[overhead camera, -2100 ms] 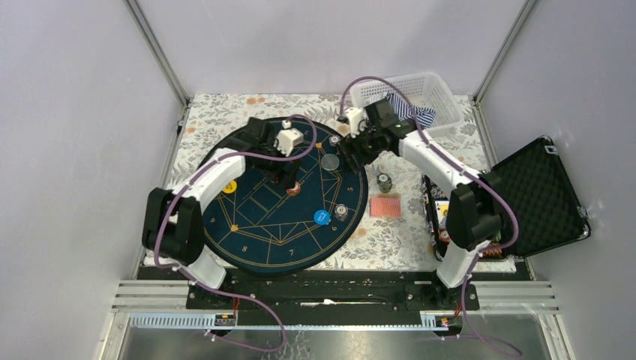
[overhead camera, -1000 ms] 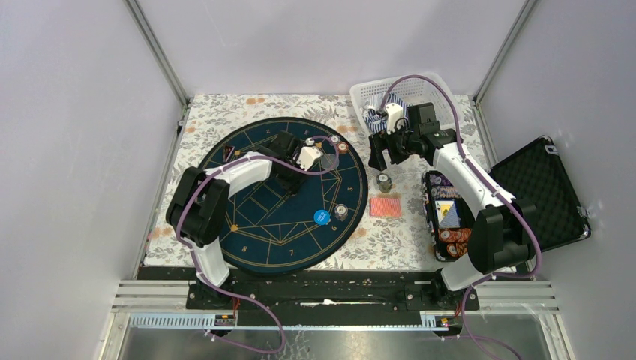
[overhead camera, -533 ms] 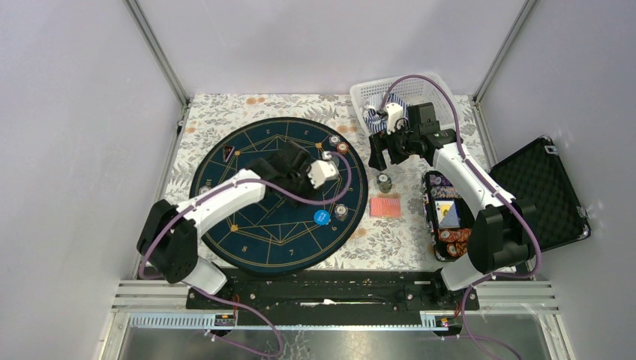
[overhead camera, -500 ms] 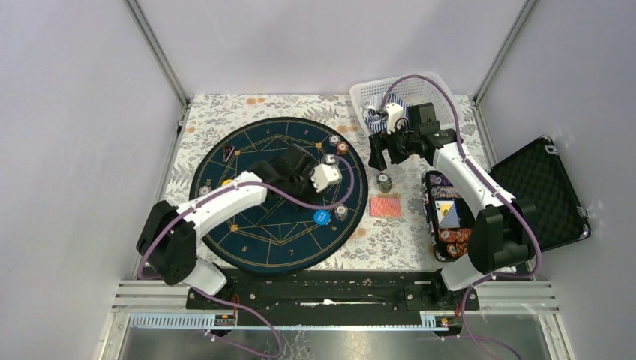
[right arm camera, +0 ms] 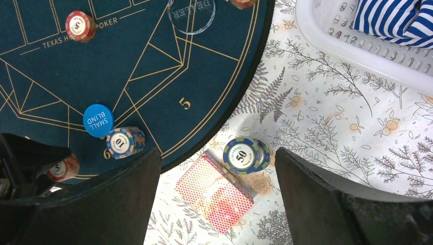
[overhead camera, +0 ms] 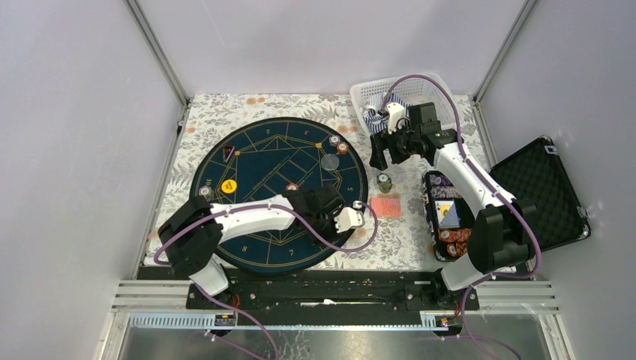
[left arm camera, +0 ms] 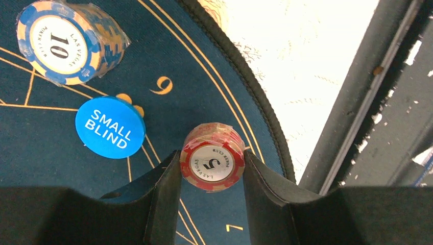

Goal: Distribute texas hold em gaming equipment

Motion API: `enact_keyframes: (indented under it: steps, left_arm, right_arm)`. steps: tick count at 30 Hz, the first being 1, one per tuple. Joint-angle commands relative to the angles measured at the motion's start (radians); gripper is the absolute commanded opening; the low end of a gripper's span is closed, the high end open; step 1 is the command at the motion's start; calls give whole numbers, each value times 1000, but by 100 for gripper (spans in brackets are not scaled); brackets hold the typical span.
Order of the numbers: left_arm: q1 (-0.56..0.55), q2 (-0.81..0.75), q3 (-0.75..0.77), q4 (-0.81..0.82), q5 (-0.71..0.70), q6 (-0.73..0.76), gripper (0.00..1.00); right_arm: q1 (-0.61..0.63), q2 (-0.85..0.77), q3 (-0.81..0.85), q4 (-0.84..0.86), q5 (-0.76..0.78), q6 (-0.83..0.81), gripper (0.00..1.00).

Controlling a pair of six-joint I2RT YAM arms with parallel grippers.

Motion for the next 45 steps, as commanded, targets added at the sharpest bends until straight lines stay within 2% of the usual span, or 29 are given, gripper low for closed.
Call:
enact_keyframes:
  steps: [1, 24, 30, 34, 39, 42, 45]
  left_arm:
    - [-4, 45, 65, 85, -38, -49, 32]
    - [-6, 173, 138, 171, -121, -44, 34]
    - [0, 168, 152, 160, -141, -53, 46]
    - [10, 133, 174, 109, -83, -67, 61]
    - [85, 51, 194, 40, 66, -84, 74]
    - [174, -1, 190, 14, 125, -96, 75]
    - [309, -44, 170, 11, 149, -100, 75]
  right_arm:
    - [-9, -28, -1, 27, 0, 8, 89]
    - [-13, -21, -11, 30, -10, 2, 89]
    - [-13, -21, -13, 30, -15, 0, 89]
    - [-13, -25, -13, 30, -18, 0, 90]
    - [-13, -27, -14, 28, -26, -1, 90]
    - [-13, -29, -16, 26, -32, -4, 90]
    - [-13, -33, -22, 25, -40, -10, 90]
